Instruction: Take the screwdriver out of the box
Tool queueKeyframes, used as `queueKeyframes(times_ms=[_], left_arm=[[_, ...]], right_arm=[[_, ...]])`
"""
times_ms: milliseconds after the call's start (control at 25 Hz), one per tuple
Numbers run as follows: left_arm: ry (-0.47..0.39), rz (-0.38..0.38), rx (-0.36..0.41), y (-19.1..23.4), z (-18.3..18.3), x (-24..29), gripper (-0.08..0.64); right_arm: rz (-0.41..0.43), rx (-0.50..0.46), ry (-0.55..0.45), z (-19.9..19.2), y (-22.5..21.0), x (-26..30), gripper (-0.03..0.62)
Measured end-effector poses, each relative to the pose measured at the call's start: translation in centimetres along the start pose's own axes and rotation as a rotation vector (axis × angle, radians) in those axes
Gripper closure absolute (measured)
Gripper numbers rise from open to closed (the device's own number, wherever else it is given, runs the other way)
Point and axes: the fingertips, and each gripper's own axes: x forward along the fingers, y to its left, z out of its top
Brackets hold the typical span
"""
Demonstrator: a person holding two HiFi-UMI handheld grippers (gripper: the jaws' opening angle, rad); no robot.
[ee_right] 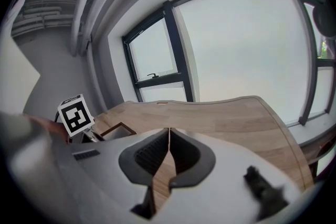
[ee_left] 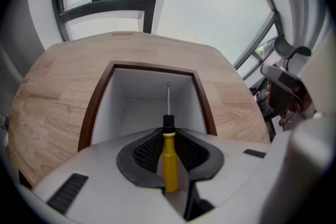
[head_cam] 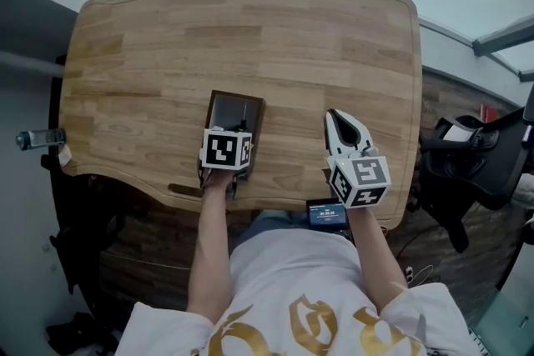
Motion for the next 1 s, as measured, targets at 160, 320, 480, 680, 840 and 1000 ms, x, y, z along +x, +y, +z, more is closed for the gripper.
queueKeyframes(times_ms=[160,320,480,680,840,1000], left_arm=[[-0.047,-0.002,0.009,-0.3,0.4,-1.0,0.48],[-0.099,-0.002,0.005,-0.5,0.8,-2.1,0.48],[-0.166,-0.022,0.011,-1.0,1.2,-3.3,0.48],[-0.282,-0.021,0.037,-1.5,2.4,-5.1,0.48],[-0.359,-0.032,0.051,-2.3,3.3,-6.4,0.48],[-0.412,-0.048,0.062,-3.0,3.6,-7.4,0.48]], right_arm=[[-0.002,-0.01,-0.011,0.2,0.2,-0.7,0.559],[-0.003,-0.02,-0.024,0.6,0.4,-1.3,0.559],[-0.007,-0.027,-0.035,0.8,0.5,-2.2,0.56],[-0.016,-0.028,-0.049,0.8,0.5,-3.0,0.56],[-0.02,-0.035,-0.051,0.6,0.7,-3.9,0.56],[-0.026,-0.04,-0.058,0.6,1.1,-4.4,0.56]])
